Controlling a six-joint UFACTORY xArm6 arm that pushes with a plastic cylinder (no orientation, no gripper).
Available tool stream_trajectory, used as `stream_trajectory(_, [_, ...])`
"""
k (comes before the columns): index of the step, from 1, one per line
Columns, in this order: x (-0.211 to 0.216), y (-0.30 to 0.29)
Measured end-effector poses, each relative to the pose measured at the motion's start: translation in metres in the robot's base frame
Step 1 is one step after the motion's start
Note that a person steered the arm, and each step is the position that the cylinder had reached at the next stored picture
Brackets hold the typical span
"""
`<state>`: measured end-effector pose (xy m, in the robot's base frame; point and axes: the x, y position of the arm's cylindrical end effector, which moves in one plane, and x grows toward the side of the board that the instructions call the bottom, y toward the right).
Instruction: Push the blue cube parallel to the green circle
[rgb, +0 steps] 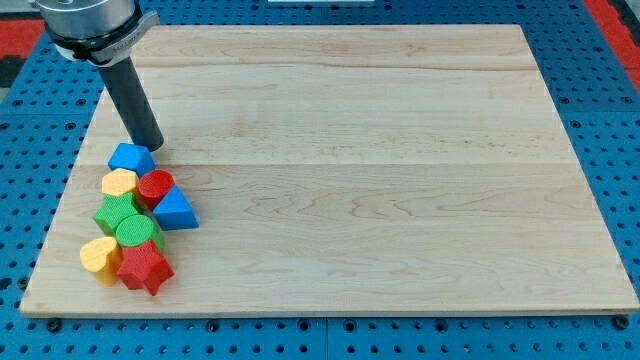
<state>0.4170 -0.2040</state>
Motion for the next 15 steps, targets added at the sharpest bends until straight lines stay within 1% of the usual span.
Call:
stream_trajectory(1, [-0.006, -0.012])
stream_trajectory(2, [0.005, -0.039])
stream_trajectory(3, [0.03, -0.082])
stream_trajectory(4, [0.047, -0.026])
stream_trajectory(5, [0.018, 0.035])
stream_trajectory(6, [-0.007, 0.055])
stream_trajectory(7, [-0.025, 0.062])
stream_trajectory(8, [-0.029, 0.057])
stream_trajectory(10, [-0.029, 0.085])
stream_trajectory(11, [-0.029, 0.12])
stream_trajectory(13, [-0.033, 0.137])
stream_trajectory(14, [-0.049, 0.135])
stream_trajectory(15, [-0.016, 0.185])
